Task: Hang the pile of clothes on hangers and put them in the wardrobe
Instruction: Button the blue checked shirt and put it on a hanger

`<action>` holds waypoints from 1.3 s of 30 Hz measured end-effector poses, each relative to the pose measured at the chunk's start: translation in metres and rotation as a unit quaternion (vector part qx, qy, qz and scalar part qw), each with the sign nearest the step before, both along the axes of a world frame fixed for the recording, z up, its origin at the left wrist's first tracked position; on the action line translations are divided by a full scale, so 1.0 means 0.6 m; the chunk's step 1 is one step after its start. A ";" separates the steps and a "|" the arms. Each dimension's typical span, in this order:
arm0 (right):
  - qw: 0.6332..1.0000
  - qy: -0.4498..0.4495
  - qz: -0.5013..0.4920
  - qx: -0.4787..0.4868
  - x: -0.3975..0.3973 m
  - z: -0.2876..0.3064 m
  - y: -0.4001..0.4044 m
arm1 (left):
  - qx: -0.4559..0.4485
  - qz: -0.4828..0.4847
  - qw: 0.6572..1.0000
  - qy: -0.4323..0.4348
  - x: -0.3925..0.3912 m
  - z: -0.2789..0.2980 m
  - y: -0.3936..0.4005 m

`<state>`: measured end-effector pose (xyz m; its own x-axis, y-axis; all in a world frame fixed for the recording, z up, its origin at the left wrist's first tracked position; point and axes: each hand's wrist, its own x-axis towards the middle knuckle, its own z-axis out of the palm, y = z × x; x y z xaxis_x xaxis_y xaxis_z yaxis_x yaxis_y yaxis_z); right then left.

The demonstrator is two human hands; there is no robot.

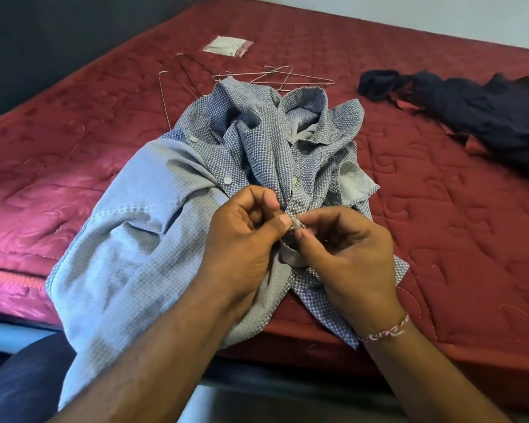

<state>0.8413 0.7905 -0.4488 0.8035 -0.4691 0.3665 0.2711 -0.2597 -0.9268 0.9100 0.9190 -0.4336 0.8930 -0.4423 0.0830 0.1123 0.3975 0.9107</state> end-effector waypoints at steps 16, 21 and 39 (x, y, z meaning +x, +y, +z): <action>0.998 0.002 -0.056 0.013 -0.016 -0.021 0.011 | -0.013 0.069 0.997 0.021 -0.008 -0.032 -0.003; 0.970 0.051 -0.121 -0.206 -0.024 -0.012 0.025 | -0.037 0.066 0.996 0.048 -0.026 -0.006 0.005; 0.963 0.021 -0.103 -0.250 -0.058 0.083 -0.063 | 0.237 0.043 0.836 -0.493 0.082 0.095 0.100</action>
<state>0.8065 0.7528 -0.3991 0.7316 -0.3933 0.5569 0.1319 -0.7197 -0.6816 0.9592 0.9789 -0.3766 0.5253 -0.5713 0.6306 -0.7958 -0.0676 0.6018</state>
